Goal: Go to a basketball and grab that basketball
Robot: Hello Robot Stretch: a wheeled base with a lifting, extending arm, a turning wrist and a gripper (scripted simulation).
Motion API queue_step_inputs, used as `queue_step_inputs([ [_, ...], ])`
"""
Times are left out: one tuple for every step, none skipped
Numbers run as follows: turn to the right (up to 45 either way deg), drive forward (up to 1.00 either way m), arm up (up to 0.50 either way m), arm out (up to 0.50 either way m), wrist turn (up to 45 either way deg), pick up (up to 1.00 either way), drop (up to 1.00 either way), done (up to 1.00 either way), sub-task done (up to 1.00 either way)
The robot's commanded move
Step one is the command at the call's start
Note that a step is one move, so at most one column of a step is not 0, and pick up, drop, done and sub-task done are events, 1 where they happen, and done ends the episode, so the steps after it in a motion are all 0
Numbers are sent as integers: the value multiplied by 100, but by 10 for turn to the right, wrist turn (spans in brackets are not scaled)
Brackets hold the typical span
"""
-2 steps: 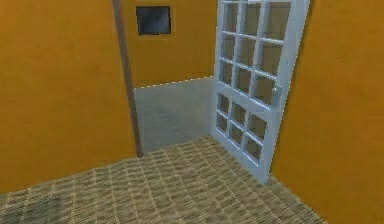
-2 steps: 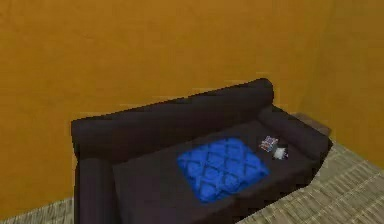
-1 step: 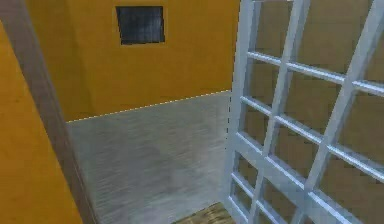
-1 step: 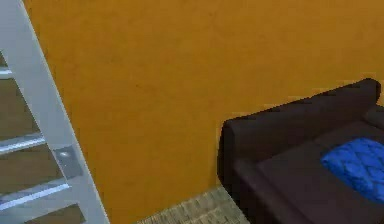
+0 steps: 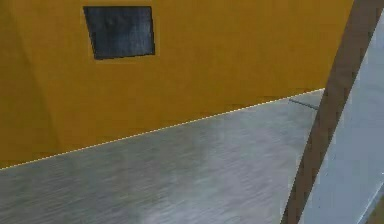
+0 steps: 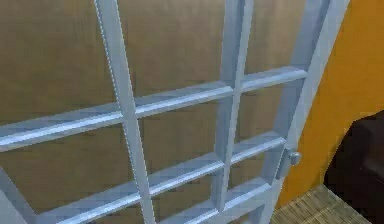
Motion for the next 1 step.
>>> queue_step_inputs([
  [-240, 0, 0, 0, 0, 0, 0, 0, 0],
])
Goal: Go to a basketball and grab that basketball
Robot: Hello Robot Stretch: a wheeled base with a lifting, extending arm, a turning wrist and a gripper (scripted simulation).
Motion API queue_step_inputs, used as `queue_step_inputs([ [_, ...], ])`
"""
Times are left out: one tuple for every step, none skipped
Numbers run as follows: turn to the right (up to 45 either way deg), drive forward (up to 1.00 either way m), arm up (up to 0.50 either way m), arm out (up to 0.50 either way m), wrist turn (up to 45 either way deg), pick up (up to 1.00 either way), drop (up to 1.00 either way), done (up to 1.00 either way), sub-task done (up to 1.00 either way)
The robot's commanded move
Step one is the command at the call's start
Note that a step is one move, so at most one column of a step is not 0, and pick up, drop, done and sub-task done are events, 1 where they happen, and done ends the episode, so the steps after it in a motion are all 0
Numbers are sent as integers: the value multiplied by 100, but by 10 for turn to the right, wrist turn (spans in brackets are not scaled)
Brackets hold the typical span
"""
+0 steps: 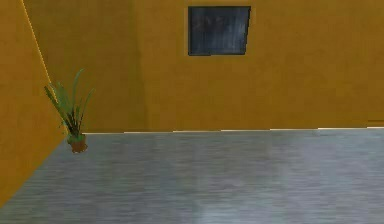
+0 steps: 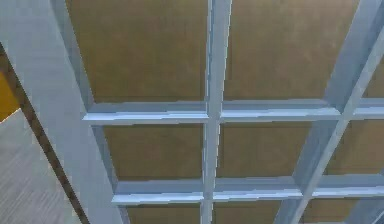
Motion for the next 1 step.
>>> queue_step_inputs([
  [0, 75, 0, 0, 0, 0, 0, 0, 0],
])
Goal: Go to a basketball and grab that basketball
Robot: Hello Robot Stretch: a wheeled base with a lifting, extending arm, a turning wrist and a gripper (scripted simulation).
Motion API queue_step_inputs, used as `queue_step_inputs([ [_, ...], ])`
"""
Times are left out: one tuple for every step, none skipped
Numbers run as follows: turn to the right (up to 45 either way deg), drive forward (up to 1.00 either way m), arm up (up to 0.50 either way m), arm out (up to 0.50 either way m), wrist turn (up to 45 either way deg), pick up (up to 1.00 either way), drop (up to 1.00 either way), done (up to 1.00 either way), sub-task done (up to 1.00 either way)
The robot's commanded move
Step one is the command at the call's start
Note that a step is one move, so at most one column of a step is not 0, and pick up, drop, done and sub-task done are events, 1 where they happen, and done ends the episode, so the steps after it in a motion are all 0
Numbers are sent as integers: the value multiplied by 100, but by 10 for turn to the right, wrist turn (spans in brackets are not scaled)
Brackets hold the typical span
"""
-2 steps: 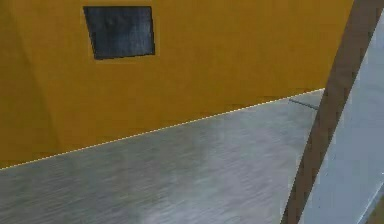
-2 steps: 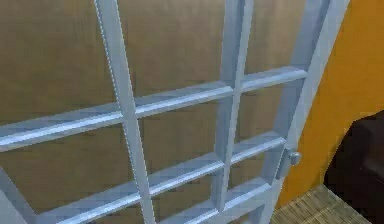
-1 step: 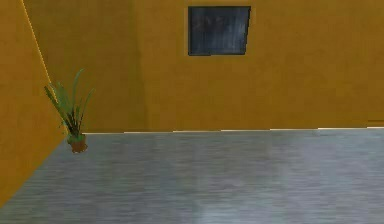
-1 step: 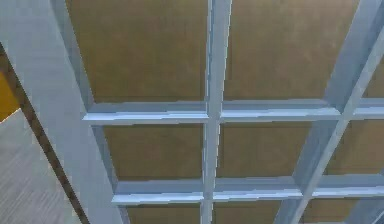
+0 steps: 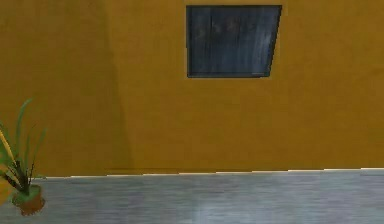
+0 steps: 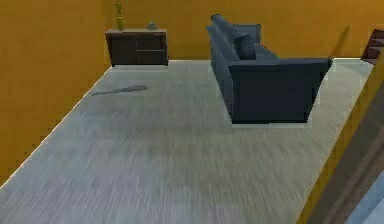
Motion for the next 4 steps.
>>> queue_step_inputs([
  [450, 0, 0, 0, 0, 0, 0, 0, 0],
  [390, 0, 0, 0, 0, 0, 0, 0, 0],
  [0, 80, 0, 0, 0, 0, 0, 0, 0],
  [450, 0, 0, 0, 0, 0, 0, 0, 0],
])
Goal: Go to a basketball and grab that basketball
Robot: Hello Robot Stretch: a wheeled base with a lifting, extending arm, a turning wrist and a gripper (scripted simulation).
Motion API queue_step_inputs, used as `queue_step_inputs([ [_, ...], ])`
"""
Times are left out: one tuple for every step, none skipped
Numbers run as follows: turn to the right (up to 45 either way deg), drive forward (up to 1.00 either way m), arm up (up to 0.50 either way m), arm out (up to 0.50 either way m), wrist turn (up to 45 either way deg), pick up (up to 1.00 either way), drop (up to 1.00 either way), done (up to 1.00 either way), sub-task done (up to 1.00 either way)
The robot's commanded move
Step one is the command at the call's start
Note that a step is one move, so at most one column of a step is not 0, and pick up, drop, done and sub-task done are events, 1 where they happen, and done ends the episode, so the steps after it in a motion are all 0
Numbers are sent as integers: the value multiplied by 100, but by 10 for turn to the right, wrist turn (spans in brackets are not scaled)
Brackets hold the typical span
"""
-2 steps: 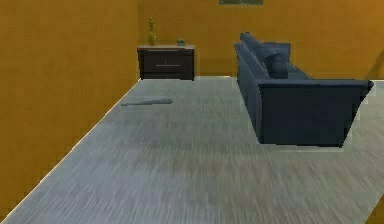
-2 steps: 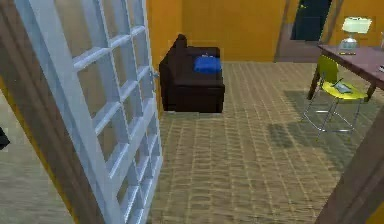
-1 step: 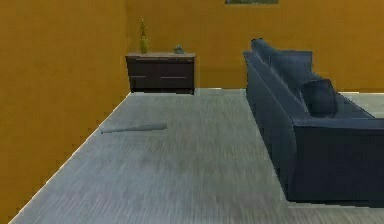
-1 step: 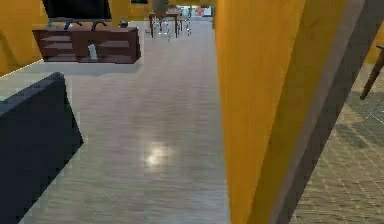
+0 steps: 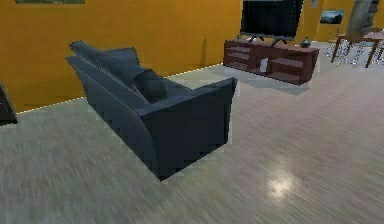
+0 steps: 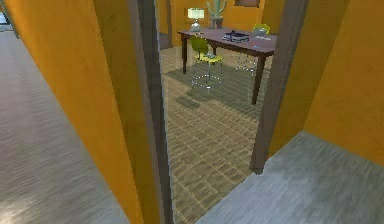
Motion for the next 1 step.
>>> queue_step_inputs([
  [30, 0, 0, 0, 0, 0, 0, 0, 0],
])
